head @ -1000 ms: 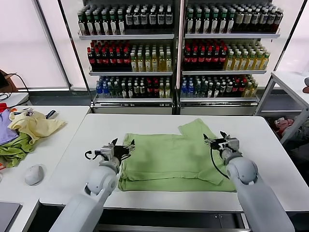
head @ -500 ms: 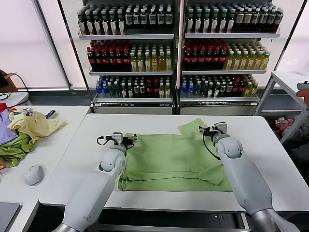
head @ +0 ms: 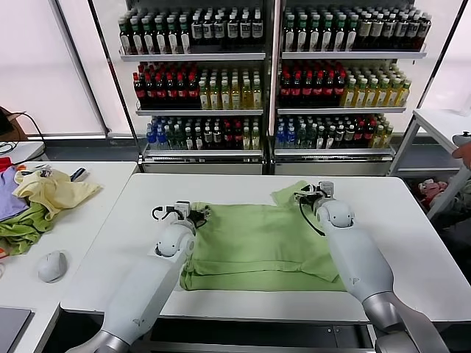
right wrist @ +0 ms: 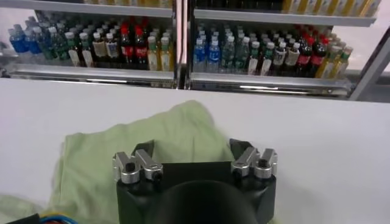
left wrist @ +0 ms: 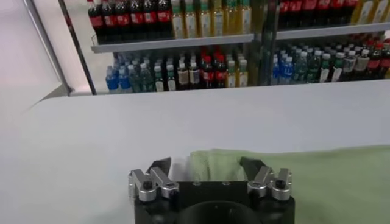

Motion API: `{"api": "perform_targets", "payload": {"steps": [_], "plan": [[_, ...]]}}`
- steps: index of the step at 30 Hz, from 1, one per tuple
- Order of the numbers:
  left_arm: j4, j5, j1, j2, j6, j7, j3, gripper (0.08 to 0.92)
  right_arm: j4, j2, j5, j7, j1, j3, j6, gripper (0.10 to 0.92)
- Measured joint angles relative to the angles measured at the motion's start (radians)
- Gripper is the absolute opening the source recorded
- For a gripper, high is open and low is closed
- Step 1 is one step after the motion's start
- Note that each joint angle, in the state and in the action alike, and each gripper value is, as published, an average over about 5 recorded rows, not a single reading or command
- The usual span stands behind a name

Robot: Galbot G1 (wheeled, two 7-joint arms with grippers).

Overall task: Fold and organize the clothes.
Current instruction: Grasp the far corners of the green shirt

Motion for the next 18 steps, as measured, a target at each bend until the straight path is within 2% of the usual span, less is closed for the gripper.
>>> {"api": "perform_targets", "payload": {"steps": [6, 18], "plan": [[0.001, -0.026, 0.008, 0.007, 0.006, 0.002, 0.009, 0.5, -0.021, 0.0, 0.011, -0.013, 0.004, -0.003, -0.006, 0.447], [-0.022, -0.089, 0.036, 0.03, -0.016, 0.026, -0.006, 0.158, 0.029, -0.02, 0.032, -0.021, -0.027, -0.019, 0.02, 0.209]]}}
